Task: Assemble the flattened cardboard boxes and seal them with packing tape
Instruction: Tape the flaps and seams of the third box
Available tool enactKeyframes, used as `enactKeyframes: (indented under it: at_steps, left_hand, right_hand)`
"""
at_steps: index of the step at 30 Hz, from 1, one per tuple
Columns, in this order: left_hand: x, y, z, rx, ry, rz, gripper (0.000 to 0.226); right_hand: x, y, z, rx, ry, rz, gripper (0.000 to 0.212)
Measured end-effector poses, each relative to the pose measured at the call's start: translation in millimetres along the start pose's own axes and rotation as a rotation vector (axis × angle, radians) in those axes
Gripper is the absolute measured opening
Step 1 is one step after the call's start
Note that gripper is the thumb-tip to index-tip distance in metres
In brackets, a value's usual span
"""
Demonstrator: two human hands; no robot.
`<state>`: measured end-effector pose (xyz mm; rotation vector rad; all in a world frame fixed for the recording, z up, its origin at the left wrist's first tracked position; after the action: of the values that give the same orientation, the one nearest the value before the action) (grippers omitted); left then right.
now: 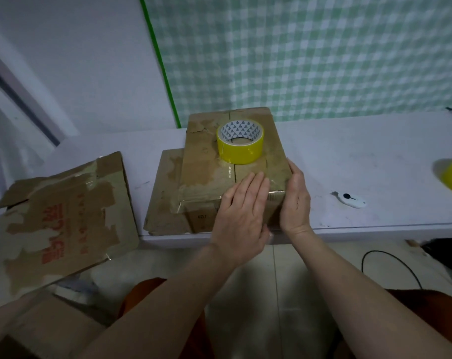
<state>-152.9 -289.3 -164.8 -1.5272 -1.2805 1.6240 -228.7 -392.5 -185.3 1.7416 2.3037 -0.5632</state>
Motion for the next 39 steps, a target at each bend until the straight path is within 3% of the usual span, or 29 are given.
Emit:
enactKeyframes:
  at_steps: [3,5,8,11,14,17,22,25,28,33,37,39]
  left_hand:
    - [2.6,-7.4,-2.8,0.091,0.04,0.019,0.081]
    - [6.8,-14.1,-10.3,0.185,0.026,0.05,0.074]
    - [19.9,-17.2,-34.2,0.213,-0.125,0.095,0.068]
    - [38.3,-10.8,-53.9,0.153,-0.177,0.152,0.07]
    - [52.0,-4.4,-64.6,0.13,-0.222,0.187,0.08]
    - [61.4,-1.5,-73.0,0.143,-0.269,0.192,0.085]
    - [69.0,-6.0,-83.7,0.385,-0.273,0.227,0.074]
    - [69.7,-11.4,-96.1,0.642,-0.41,0.25,0.068]
    - [68.6,-13.3,-103.5,0.728,-0.434,0.275,0.065]
    - [72.9,-17.3,-103.4,0.97,-0.54,0.229,0.069]
    - [75.6,-13.5,-106.7,1.406,-0.662,0.147,0.067]
    - [76.2,-9.8,-109.7,1.485,-0.747,0.121,0.061]
  right_hand:
    - [13.0,-14.1,10.5,0.103,0.048,-0.215,0.08]
    - [22.0,-27.4,14.9,0.238,0.043,-0.215,0.085]
    - [21.3,-30.9,-19.6,0.46,-0.286,-0.107,0.074]
    - [23.6,3.3,-58.9,0.571,-0.641,-0.242,0.054]
    - [38.0,29.2,-51.2,0.88,-0.759,-0.287,0.052]
    - [45.0,29.5,-27.7,1.116,-0.763,-0.264,0.069]
    - [50.2,25.7,-20.2,1.117,-0.849,-0.26,0.074]
    - [51.7,24.9,-41.7,0.934,-0.821,-0.232,0.062]
    - [34.6,45.8,-76.2,0.757,-0.805,-0.283,0.058]
    - [27.3,76.7,-73.6,1.102,-0.864,-0.451,0.055]
    - [25.5,75.0,-72.3,1.06,-0.906,-0.481,0.05]
    - [25.7,75.2,-77.5,0.978,-0.825,-0.508,0.054]
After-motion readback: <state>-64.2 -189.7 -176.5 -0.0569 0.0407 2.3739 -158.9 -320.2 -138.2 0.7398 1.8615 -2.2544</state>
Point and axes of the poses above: each hand's wrist, its own x-axis away from the middle knuckle, its own y-axis out of the palm, z = x × y, the point moved 4 cm from there along -x, towards the middle knuckle, and after that the axes turned 5 degrees about -y, right-handed, at the moved point
